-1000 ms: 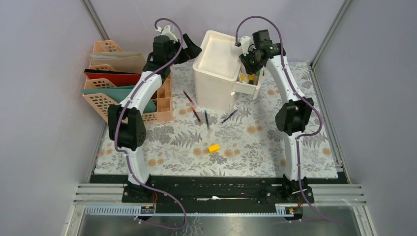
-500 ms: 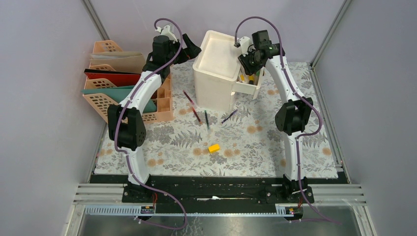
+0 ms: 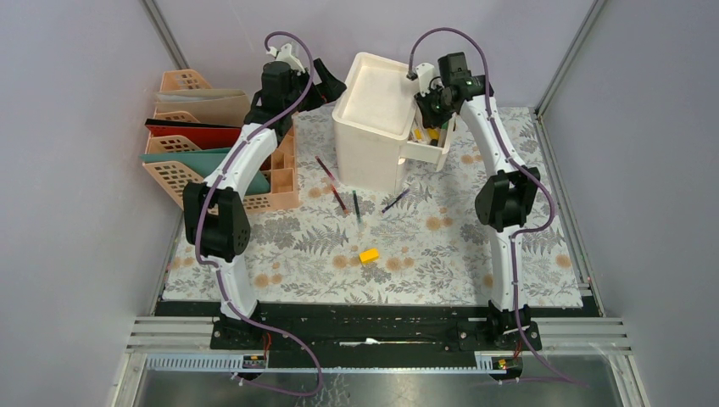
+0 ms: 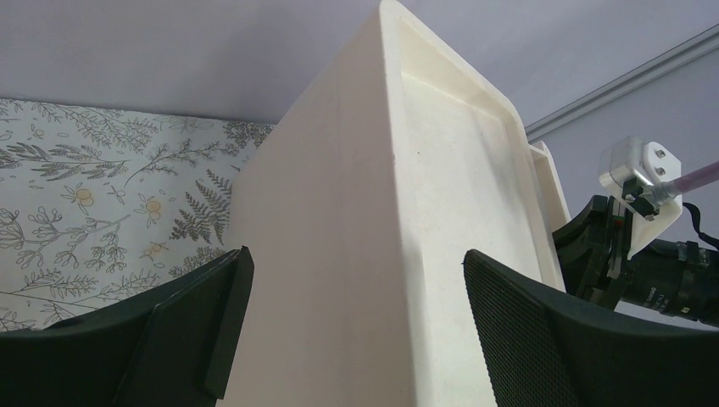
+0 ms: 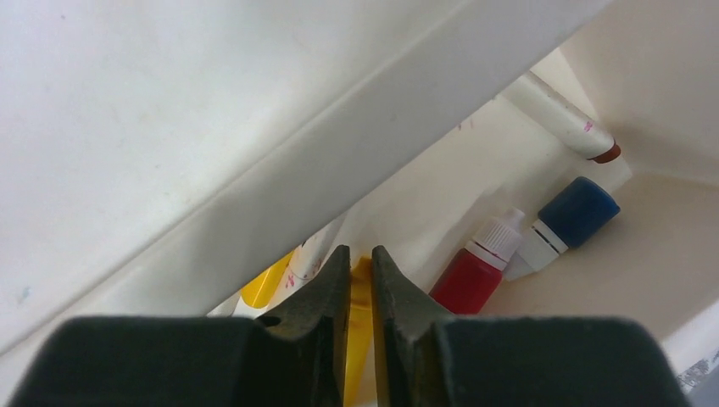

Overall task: Organize the desk
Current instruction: Pick up the stationery from the drawer.

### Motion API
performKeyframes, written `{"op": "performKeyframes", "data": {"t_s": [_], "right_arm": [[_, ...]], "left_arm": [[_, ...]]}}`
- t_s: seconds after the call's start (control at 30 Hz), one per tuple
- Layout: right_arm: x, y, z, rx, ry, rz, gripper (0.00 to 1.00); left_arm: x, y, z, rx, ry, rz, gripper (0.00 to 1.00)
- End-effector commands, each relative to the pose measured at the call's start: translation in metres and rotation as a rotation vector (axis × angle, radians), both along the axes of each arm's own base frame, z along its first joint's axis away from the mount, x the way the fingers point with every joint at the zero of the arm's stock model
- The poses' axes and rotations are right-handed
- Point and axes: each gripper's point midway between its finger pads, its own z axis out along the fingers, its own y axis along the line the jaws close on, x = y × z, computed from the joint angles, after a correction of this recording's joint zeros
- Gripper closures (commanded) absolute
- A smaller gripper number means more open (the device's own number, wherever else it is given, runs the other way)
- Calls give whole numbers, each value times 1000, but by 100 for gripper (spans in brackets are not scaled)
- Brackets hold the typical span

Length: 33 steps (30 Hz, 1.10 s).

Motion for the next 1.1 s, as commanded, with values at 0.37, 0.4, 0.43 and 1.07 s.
{"op": "performKeyframes", "data": {"t_s": [0.37,0.4,0.43,1.07], "right_arm": [[10,1,73,179,-161,-31,93],[10,0,76,183,-168,-34,94],[10,-1,78,186,-173,-36,94],[-18,-14,16,3,13,-13,57]], "left_arm": [[-13,5,47,-30,-93,9,1],[-13,5,47,-31,-93,9,1],[-14,6,48,-32,-95,10,1],[-21,6,44,-36,-90,8,1]]}}
